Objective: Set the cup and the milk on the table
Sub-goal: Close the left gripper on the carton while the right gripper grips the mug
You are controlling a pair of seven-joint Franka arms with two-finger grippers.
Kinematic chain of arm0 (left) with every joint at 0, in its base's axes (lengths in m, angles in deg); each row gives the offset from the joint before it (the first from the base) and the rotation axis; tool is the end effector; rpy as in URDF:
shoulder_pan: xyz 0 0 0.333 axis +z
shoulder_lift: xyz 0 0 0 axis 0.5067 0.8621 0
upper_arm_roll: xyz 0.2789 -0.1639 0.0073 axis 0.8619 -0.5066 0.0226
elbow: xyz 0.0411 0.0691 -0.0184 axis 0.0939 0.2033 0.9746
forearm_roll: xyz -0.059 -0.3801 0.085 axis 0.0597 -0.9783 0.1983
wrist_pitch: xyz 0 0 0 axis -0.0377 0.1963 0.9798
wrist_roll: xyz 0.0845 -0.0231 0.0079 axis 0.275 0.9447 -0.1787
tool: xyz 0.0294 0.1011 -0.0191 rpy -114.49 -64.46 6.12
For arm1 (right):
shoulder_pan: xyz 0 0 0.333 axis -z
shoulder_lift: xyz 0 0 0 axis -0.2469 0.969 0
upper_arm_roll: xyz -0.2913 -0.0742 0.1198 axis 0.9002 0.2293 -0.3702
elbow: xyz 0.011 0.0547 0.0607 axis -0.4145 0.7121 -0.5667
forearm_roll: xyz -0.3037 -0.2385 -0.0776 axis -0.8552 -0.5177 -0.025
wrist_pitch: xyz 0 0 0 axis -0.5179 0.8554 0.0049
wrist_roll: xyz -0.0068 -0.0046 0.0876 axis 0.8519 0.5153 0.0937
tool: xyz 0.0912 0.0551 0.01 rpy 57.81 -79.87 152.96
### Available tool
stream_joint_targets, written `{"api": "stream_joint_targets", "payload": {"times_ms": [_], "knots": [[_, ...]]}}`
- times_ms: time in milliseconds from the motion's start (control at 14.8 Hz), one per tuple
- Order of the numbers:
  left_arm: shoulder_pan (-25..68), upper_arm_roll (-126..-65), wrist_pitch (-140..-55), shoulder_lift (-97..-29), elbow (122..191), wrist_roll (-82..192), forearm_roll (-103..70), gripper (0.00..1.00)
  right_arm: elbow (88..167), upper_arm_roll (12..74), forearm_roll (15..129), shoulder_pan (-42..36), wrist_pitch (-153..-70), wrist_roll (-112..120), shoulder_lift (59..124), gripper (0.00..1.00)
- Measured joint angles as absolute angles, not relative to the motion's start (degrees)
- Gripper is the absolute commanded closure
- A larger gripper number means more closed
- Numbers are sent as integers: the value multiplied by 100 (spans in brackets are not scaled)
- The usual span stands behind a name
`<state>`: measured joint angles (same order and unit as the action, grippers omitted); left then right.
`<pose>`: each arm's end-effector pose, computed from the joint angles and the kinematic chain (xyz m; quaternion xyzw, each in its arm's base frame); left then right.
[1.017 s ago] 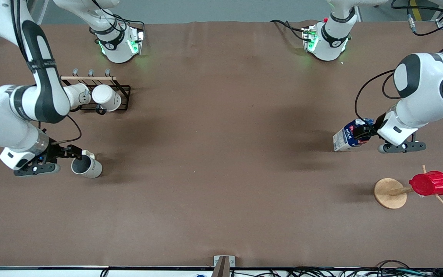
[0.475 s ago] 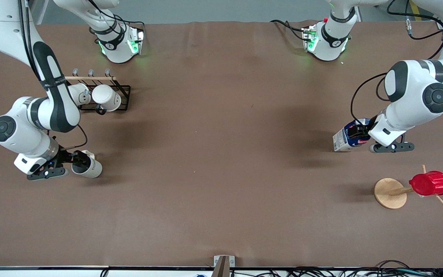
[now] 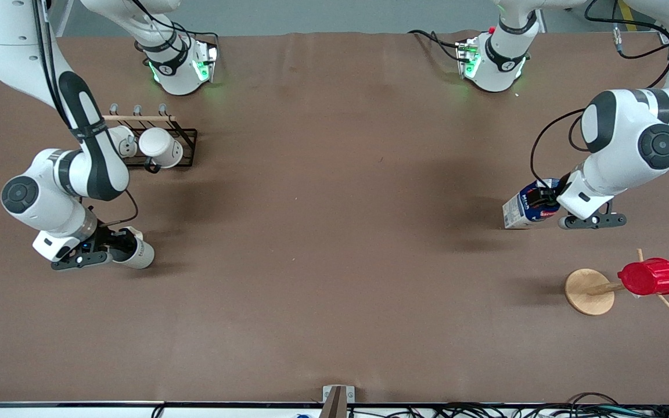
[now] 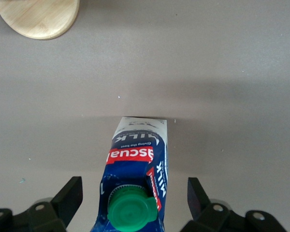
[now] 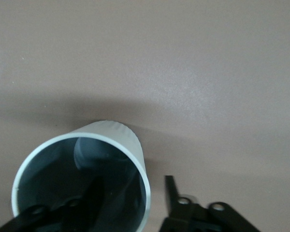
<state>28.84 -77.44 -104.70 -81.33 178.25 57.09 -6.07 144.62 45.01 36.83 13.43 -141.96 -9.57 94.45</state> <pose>0.5524 -0.0174 0.3502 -0.9989 -0.0120 0.0430 0.0124 0.6083 -0.0680 0.2333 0.9946 0.0969 0.0285 0.0246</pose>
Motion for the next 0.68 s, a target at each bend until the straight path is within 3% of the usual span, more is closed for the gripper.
{"api": "stream_joint_targets", "payload": {"times_ms": [407, 678], "knots": [[2887, -7744, -10470, -8192, 17859, 5708, -606, 18, 14404, 4498, 3684, 1340, -14190, -937, 9436, 100], [2887, -7744, -10470, -8193, 17907, 5708, -606, 23, 13696, 4357, 3685, 1195, -12700, -195, 9275, 100]]}}
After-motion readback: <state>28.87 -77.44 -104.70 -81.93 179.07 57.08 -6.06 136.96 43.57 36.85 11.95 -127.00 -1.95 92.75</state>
